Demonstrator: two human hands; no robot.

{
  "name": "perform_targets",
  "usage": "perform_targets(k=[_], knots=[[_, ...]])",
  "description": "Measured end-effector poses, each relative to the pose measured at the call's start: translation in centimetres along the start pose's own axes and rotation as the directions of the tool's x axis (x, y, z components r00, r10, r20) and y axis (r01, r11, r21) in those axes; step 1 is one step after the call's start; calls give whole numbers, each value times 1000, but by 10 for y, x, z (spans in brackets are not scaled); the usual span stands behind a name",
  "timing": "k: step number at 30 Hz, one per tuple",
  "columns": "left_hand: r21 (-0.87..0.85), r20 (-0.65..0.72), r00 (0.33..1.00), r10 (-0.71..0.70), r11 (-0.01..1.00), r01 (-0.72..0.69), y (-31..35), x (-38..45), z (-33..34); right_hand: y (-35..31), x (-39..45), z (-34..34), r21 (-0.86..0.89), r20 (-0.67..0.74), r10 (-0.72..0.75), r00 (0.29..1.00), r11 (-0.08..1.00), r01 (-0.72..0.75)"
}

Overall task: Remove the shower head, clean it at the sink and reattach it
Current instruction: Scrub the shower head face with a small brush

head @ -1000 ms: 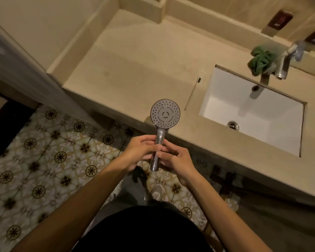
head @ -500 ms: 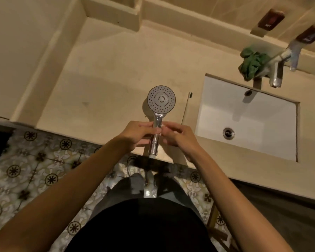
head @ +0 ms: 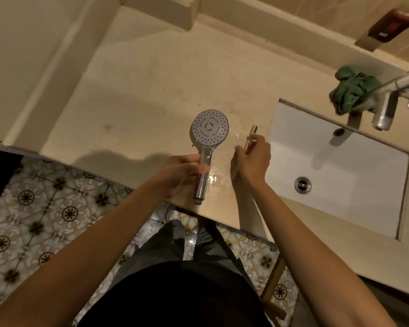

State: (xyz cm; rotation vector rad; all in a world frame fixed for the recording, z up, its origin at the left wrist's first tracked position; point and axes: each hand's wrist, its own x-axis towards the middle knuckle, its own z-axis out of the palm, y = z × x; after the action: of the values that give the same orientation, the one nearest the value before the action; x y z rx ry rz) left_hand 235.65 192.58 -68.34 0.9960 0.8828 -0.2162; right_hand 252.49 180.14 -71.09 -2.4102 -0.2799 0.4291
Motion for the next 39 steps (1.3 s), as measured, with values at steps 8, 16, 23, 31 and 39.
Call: perform_targets(k=[8, 16, 23, 31, 39], knots=[[-148, -73, 997, 7, 989, -17, -5, -4, 14, 8, -16, -26, 76, -39, 97, 995, 993, -94], [-140, -66, 997, -34, 990, 24, -13, -10, 25, 6, -47, -61, 175, 54, -321, 946, 935, 307], [-167, -12, 1000, 10, 986, -12, -15, -15, 35, 25, -42, -70, 116, 165, -520, 838, 854, 507], [-183, -40, 999, -2, 983, -5, -17, -17, 28, 28, -18, -81, 15, 148, -679, 719, 729, 685], [-139, -62, 998, 11, 990, -19, -8, -15, 20, 27, -22, -84, 8, 196, -725, 660, 674, 738]])
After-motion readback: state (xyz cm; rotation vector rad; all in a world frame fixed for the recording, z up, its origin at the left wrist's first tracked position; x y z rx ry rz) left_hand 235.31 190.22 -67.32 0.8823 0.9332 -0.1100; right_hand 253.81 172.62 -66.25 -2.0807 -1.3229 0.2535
